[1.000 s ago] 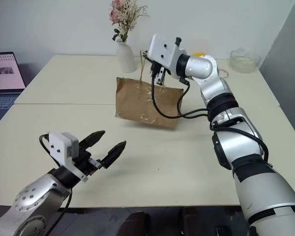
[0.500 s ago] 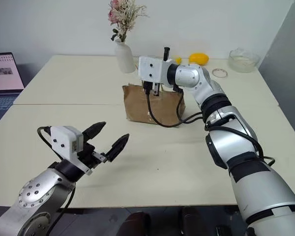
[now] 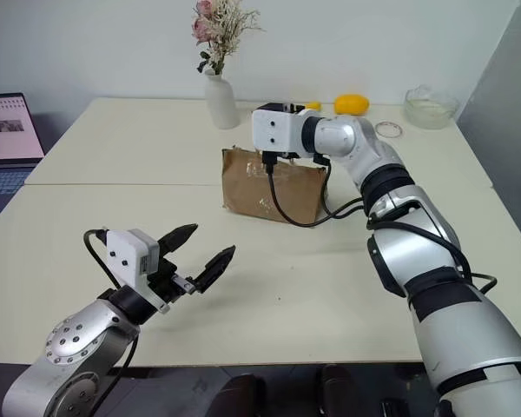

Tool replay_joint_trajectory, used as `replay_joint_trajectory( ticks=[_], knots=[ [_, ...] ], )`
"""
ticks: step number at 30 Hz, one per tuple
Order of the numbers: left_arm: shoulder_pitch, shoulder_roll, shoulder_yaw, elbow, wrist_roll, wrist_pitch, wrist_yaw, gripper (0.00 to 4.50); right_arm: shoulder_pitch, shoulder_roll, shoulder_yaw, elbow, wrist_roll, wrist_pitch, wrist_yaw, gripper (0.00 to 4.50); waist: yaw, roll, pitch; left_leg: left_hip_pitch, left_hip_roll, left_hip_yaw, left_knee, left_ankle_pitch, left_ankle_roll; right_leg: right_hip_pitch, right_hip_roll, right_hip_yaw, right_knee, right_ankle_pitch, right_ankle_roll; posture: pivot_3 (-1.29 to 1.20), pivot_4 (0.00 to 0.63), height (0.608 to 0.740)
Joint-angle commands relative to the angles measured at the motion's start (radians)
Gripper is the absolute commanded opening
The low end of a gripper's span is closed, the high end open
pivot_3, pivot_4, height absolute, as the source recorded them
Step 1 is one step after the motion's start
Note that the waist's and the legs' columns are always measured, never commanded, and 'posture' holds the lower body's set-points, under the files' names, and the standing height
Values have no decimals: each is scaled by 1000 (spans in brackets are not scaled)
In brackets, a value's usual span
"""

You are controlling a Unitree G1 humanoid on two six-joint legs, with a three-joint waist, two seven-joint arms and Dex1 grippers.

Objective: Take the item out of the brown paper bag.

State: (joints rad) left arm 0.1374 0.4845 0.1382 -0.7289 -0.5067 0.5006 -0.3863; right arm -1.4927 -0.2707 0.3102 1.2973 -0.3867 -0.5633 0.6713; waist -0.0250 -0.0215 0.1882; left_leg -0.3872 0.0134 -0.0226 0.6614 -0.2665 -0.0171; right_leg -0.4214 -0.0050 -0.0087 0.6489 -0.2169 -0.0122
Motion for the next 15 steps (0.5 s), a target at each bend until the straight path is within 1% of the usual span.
replay_joint_trajectory(
  ticks=[1,3,5,7,9,10,12,13,15],
  knots=[
    [-14,-1,-8,26,33,-85,-43,4500,-17,-50,-112,-60,136,113,156,4014,0,0,0,0,0,0,0,0,0,0,0,0,0,0,0,0,150,740],
    [-15,-3,-13,42,42,-109,-60,4500,-3,-69,-161,-99,199,176,229,4014,0,0,0,0,0,0,0,0,0,0,0,0,0,0,0,0,150,740],
    [-13,0,-22,60,51,-137,-86,4500,31,-97,-219,-186,283,282,312,4014,-1,0,0,1,0,1,0,0,0,0,0,1,0,0,0,0,150,740],
    [-17,1,-24,75,57,-158,-105,4500,99,-133,-260,-338,361,410,384,4014,0,0,0,0,1,0,-1,0,0,0,0,0,0,0,0,0,150,740],
    [-19,3,-20,83,59,-171,-119,4500,203,-172,-295,-552,430,572,408,4014,4,0,0,0,1,0,-1,0,0,1,0,0,0,0,0,0,150,740],
    [-18,4,-17,83,59,-174,-122,4500,265,-191,-301,-666,456,647,418,4014,6,0,0,0,1,-1,-1,0,0,1,0,-1,0,0,0,0,150,740],
    [-1,9,-4,75,58,-182,-132,4500,487,-265,-289,-990,527,834,477,4014,15,-1,0,0,0,0,0,0,0,1,-1,0,0,0,0,0,150,740],
    [14,13,2,68,56,-185,-140,4500,580,-288,-287,-1123,564,924,479,4014,21,-1,-1,0,0,-1,-1,0,0,1,-1,-1,-1,-1,1,0,150,740],
    [45,21,13,55,56,-188,-148,4500,729,-286,-299,-1316,624,1073,415,4014,23,0,0,0,0,0,-1,0,1,1,-1,-1,-1,-3,5,0,150,740]
  ],
)
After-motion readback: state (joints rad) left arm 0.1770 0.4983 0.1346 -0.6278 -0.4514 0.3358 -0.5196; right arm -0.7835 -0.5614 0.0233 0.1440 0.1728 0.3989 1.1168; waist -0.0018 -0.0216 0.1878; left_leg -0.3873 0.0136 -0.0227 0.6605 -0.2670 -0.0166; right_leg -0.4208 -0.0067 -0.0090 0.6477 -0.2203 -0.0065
